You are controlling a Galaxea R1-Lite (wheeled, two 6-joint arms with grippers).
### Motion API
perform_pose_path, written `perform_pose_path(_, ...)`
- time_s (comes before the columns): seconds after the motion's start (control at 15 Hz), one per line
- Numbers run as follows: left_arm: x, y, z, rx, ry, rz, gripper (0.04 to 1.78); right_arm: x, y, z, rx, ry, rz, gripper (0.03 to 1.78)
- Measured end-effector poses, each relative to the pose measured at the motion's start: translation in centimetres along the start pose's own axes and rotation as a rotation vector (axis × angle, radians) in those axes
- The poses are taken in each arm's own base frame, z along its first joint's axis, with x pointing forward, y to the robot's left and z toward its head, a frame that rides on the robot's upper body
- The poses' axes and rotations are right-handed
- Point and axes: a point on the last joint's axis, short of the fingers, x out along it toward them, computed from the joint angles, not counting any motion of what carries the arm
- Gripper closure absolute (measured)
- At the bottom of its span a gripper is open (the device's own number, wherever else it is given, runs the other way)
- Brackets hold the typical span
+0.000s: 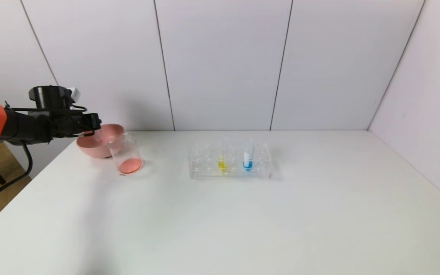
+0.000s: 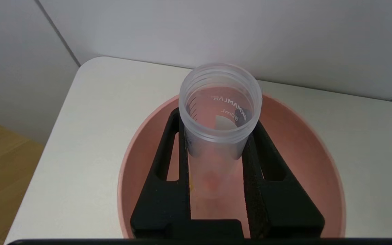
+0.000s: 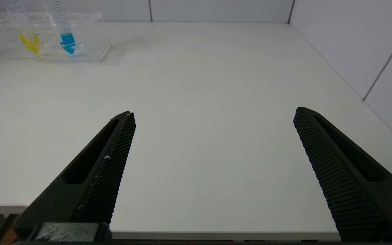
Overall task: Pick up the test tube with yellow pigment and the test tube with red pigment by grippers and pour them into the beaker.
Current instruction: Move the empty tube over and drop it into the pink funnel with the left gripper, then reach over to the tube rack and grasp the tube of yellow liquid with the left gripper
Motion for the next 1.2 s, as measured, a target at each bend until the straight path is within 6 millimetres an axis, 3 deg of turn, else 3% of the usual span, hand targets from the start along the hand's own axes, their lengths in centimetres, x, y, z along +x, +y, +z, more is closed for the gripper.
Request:
perform_pose_path(0.2,0.05,0.51,-0.22,-0.008,0.006,0.008,1.36,0.0,0.0,0.0,0.0,0.0,0.0,0.11)
perform_pose_path(0.4,0.01,0.66,-0.08,-0.015,0.001,0.008,1.23,0.0,0.0,0.0,0.0,0.0,0.0,0.11)
perform_pose_path(0.87,-0.06,0.84,0.08,-0.012,-0.004,0.009,0.27,0.0,0.0,0.0,0.0,0.0,0.0,0.11)
perform_pose_path(1.0,-0.2,0.87,0.12,-0.008,-0.004,0.011,0.11,0.0,0.0,0.0,0.0,0.0,0.0,0.11)
perform_pose_path(1.2,-0.81,0.41,0.75,0.002,-0.025,0.002,0.05,0.0,0.0,0.0,0.0,0.0,0.0,0.11)
